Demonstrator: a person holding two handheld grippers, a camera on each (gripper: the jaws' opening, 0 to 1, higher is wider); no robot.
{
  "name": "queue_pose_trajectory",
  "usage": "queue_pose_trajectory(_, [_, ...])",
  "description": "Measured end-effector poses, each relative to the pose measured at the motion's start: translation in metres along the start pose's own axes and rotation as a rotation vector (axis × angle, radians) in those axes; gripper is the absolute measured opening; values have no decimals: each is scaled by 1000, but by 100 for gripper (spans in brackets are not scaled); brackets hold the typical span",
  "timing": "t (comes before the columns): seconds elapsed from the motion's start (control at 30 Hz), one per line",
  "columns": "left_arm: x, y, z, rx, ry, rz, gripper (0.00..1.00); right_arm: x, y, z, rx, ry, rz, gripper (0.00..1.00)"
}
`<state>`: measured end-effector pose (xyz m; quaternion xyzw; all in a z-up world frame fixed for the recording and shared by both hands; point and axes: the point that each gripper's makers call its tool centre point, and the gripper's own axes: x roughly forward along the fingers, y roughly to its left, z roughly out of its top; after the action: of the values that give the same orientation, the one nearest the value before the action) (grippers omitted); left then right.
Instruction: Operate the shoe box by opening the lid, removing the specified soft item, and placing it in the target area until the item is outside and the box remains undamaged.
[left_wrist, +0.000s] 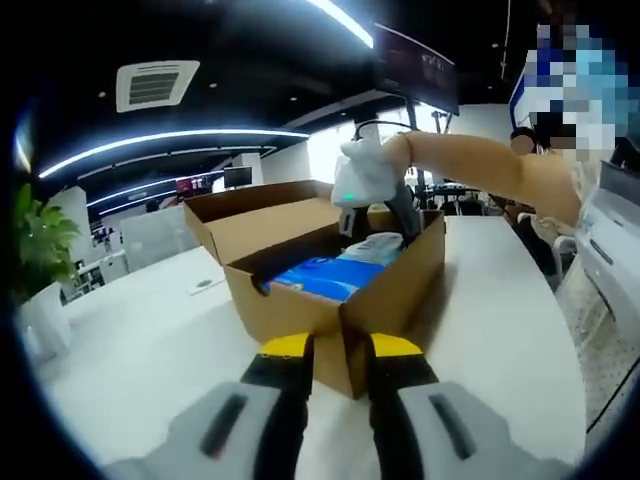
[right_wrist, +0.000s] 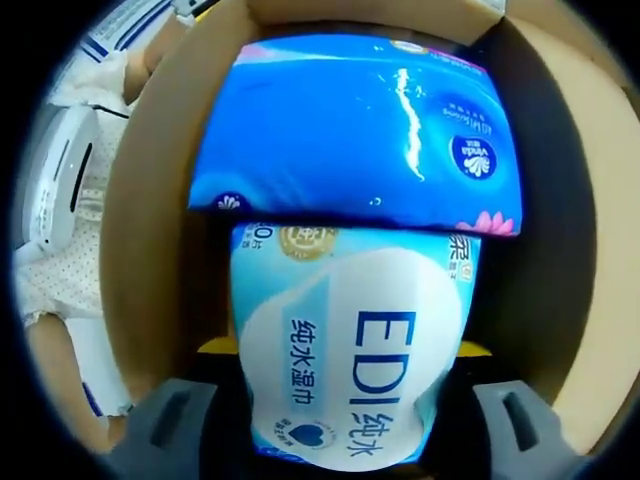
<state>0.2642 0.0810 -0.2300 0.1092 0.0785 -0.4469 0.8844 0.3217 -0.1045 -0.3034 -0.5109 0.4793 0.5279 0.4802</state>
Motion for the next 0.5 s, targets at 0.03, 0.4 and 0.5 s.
queue_pose_trajectory(0.03, [0,0,0,1,0,0,21,0,-1,0,1,2,1,77])
queue_pose_trajectory(0.4, [-1,2,0,-2,-2,-3,21,0,1,2,3,-13,-1,76])
queue_pose_trajectory(0.5, [0,1,-1,3,-1,-3,21,0,2,2,3,-11,-2,76])
